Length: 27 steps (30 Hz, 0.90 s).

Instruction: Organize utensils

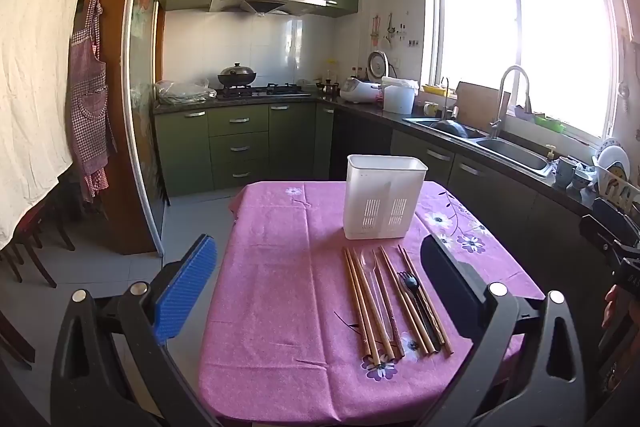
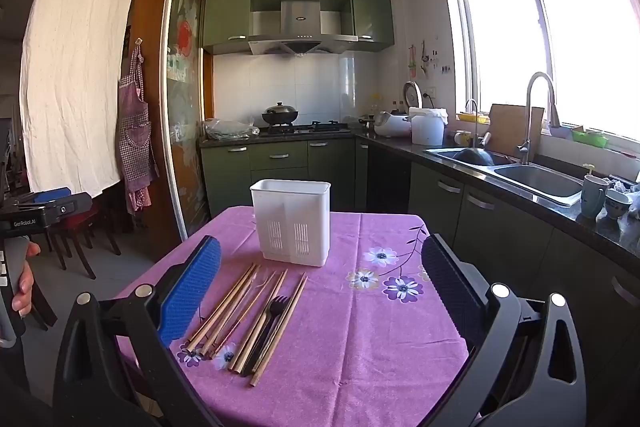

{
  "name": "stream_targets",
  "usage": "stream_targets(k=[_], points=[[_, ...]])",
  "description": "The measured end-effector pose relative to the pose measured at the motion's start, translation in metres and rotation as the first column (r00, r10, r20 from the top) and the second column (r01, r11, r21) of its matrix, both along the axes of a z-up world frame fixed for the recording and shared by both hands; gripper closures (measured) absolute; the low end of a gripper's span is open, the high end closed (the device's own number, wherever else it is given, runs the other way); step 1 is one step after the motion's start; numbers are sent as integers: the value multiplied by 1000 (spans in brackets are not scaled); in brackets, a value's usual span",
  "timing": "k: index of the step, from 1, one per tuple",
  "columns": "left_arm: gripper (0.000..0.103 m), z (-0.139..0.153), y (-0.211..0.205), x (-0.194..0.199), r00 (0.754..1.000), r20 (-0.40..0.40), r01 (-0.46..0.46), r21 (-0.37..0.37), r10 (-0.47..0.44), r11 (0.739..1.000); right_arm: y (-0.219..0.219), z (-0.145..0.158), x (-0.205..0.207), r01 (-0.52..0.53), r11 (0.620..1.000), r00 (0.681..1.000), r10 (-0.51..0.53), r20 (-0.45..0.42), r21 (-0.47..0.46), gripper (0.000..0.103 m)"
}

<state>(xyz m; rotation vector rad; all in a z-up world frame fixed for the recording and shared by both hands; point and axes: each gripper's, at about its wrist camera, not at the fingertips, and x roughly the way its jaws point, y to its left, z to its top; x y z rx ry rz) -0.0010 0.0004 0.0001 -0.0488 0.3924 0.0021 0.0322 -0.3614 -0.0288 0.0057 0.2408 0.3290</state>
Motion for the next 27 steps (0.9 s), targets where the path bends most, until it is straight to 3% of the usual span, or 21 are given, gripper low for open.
stream_targets(k=[12,27], points=[[6,4,-3,2,1000,-27,6,-11,-6,1000,1,-2,1,-4,1000,1000,4,1,-12,4],[6,-11,7,1,999,-41,19,-22,-20,1000,9,-2,0,-9,1000,1000,9,-5,-14,4]])
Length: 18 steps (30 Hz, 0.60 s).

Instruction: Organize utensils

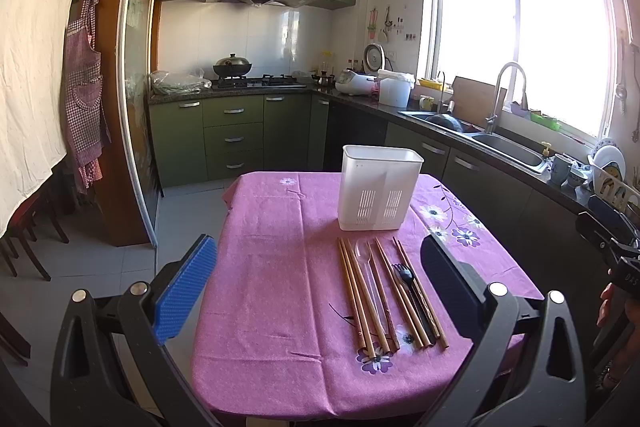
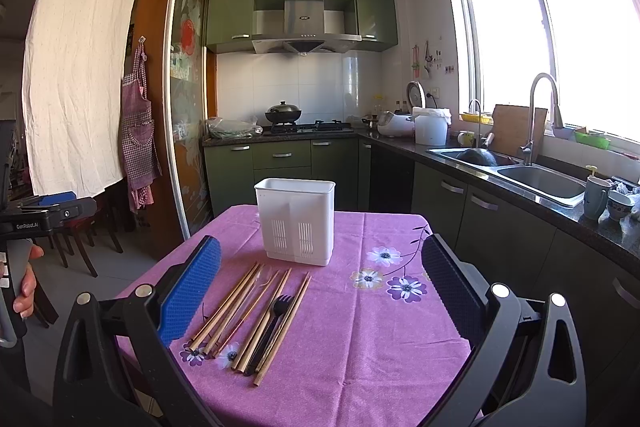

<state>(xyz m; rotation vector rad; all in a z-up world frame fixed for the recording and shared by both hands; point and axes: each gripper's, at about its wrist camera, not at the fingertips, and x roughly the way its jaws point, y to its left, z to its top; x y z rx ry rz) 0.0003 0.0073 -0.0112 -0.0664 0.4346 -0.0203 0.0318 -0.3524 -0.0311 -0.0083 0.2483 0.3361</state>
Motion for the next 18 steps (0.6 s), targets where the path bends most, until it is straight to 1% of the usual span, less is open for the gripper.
stream_targets(k=[2,18], points=[[6,2,-5,4,1000,-6,2,1,-2,1000,1,-1,0,-1,1000,1000,1,-2,2,4],[6,-7,-3,5,1000,-21,2,-10,-2,1000,1,-5,4,-3,1000,1000,3,-12,2,4]])
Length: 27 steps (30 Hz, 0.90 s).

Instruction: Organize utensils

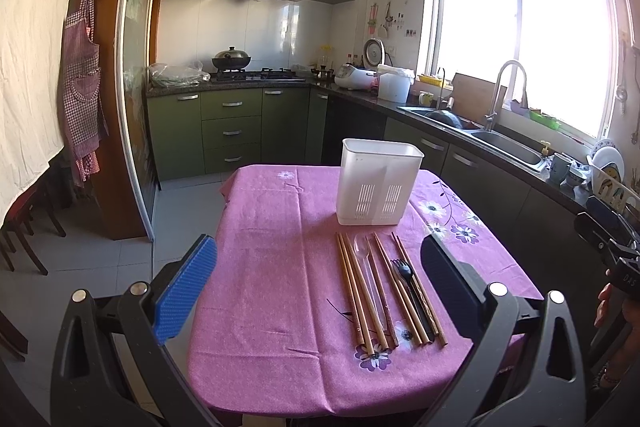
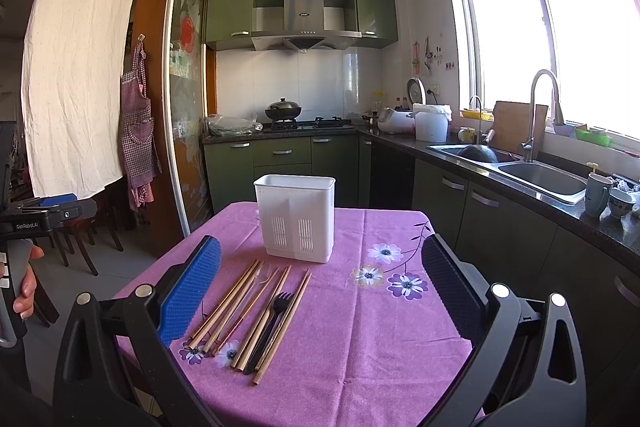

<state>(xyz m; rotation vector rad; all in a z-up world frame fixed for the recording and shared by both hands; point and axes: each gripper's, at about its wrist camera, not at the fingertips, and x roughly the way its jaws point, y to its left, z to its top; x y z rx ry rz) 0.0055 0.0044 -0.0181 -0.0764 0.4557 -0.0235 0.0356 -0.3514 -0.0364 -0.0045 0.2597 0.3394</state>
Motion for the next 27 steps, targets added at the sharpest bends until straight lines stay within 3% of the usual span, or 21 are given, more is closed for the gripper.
stream_targets(k=[27], points=[[6,-4,2,7,999,-35,-1,-12,1,1000,-1,-6,13,0,1000,999,0,-35,-2,4]])
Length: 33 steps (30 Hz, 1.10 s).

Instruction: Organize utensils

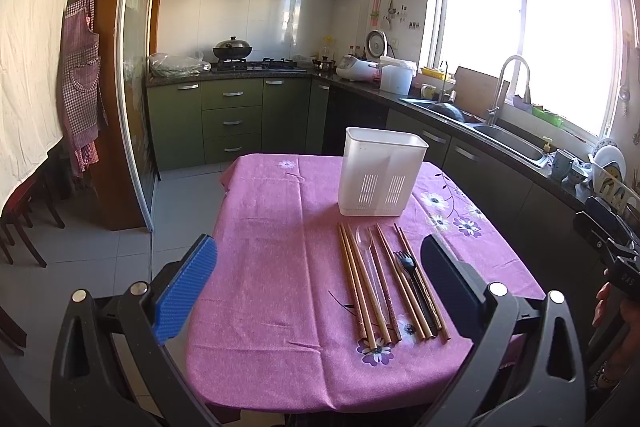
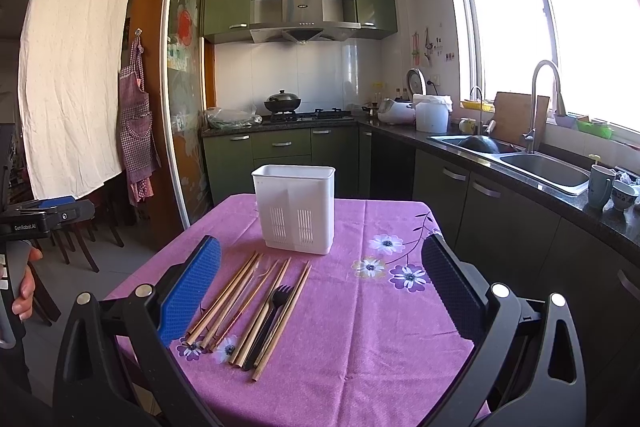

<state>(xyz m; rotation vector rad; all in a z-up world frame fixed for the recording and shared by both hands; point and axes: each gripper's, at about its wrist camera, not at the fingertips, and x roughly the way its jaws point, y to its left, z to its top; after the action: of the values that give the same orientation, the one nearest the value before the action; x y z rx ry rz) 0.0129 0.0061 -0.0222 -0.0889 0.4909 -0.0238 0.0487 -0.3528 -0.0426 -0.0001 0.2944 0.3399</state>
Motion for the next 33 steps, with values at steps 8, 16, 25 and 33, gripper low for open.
stream_targets(k=[8,16,25,33], points=[[6,0,0,0,1000,-1,0,-1,0,1000,0,0,0,1,1000,1000,-1,-1,0,4],[6,0,0,0,1000,-2,0,-1,0,1000,0,-1,2,0,1000,1000,0,-5,-2,4],[6,-2,0,1,1000,-4,3,-2,-3,1000,1,-4,4,2,1000,1000,-3,-12,-5,4],[6,-13,-19,43,994,-103,50,23,-47,998,-4,-16,52,-3,1000,989,0,-147,-20,4]])
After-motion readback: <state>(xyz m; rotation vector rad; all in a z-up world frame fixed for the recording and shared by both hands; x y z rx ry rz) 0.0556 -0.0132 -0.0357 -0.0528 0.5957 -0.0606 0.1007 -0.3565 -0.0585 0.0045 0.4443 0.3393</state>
